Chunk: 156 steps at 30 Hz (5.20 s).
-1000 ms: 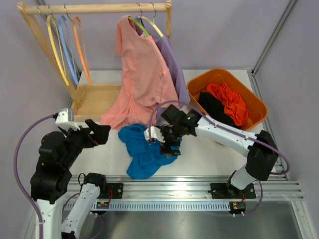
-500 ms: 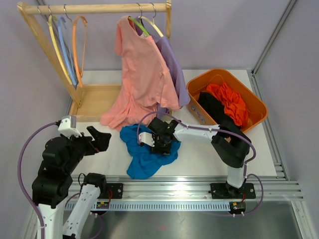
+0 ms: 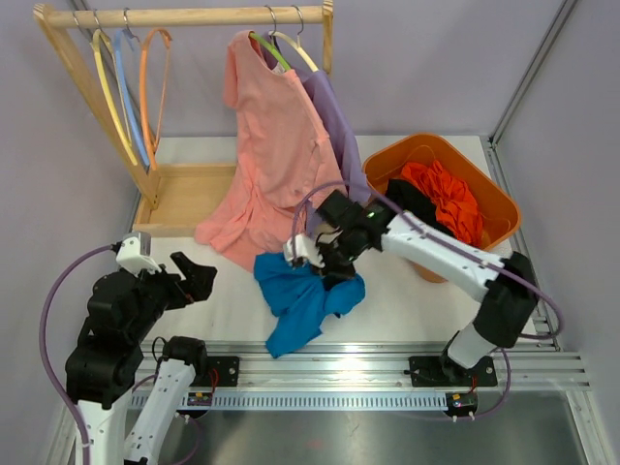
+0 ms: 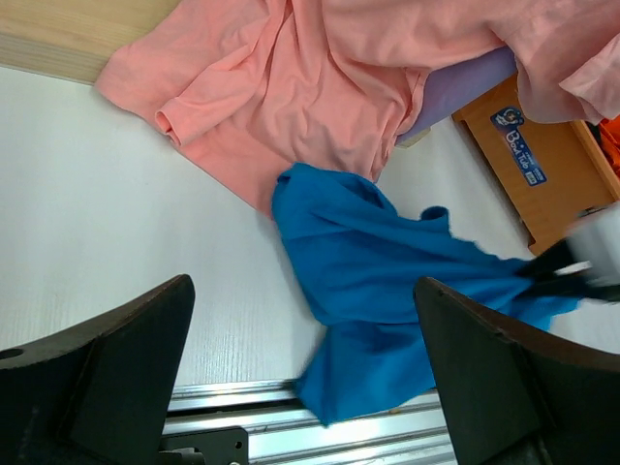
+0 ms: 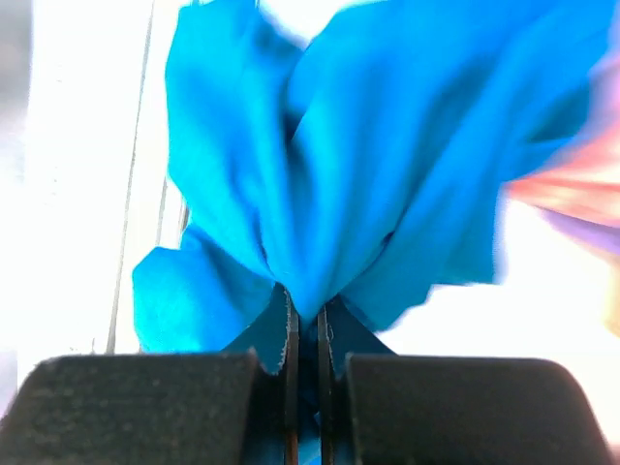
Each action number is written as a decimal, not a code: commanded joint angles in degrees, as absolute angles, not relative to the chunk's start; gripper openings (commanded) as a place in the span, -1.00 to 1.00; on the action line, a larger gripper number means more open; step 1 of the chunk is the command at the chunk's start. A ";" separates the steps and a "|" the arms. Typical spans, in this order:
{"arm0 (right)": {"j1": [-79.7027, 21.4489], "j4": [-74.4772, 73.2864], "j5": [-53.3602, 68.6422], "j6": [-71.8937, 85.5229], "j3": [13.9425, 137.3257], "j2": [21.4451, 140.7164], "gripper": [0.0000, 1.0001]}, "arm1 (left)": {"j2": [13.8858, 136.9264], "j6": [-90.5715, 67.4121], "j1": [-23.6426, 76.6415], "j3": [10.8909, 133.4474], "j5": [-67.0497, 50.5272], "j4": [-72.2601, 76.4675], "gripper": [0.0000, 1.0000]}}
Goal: Remove the t-shirt from the hanger
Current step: Place the tshirt into the basket, then grab a hanger with a tshirt on it with the right arm
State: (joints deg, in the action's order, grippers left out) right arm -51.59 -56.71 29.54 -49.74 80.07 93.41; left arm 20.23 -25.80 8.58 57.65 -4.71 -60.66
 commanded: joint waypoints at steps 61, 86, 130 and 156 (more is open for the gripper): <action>2.11 -41.22 32.26 -24.62 89.91 111.69 -0.67 | 31.12 -25.92 8.35 55.64 -15.38 -41.31 0.98; 4.49 -64.59 45.08 -29.45 124.35 100.02 0.72 | 32.43 -33.58 8.35 51.50 -18.02 -35.07 0.98; -37.44 -34.28 26.64 1.49 143.35 107.40 0.70 | 28.39 -35.59 8.35 49.57 -13.19 -37.88 0.98; -37.44 -23.91 9.32 -2.72 137.82 111.35 0.48 | 24.70 -37.35 8.35 46.67 -12.39 -37.97 0.98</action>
